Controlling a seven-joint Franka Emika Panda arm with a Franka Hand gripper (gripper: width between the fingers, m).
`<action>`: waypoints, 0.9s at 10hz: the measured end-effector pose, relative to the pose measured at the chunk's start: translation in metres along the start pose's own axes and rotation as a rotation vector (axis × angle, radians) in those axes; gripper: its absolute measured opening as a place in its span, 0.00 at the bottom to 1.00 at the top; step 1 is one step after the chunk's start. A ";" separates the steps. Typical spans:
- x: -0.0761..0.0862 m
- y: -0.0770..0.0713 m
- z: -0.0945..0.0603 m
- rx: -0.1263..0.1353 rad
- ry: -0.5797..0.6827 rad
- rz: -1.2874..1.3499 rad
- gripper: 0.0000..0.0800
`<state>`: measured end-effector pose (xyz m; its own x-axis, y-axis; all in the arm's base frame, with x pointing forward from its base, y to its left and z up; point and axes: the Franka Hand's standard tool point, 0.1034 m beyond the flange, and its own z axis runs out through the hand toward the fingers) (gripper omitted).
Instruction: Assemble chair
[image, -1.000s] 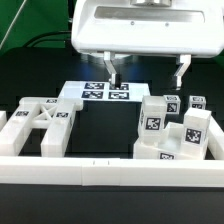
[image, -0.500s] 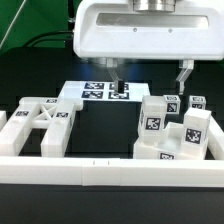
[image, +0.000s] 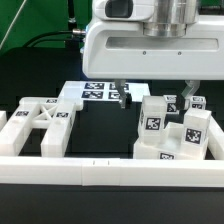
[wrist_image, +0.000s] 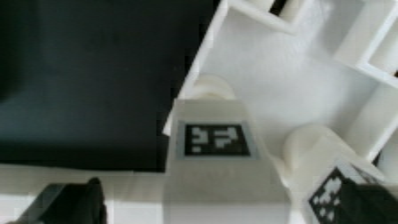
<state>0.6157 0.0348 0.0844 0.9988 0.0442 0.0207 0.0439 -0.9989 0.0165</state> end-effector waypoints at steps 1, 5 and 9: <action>0.000 0.002 0.000 0.000 -0.001 0.001 0.64; 0.000 0.002 0.000 0.001 -0.001 0.014 0.36; -0.004 -0.004 0.001 0.013 0.025 0.281 0.36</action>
Offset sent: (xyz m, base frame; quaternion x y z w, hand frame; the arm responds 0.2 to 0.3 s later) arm 0.0000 0.0000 0.0000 0.0000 0.0000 0.0000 1.0000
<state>0.6113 0.0384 0.0834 0.9710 -0.2343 0.0468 -0.2343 -0.9721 -0.0063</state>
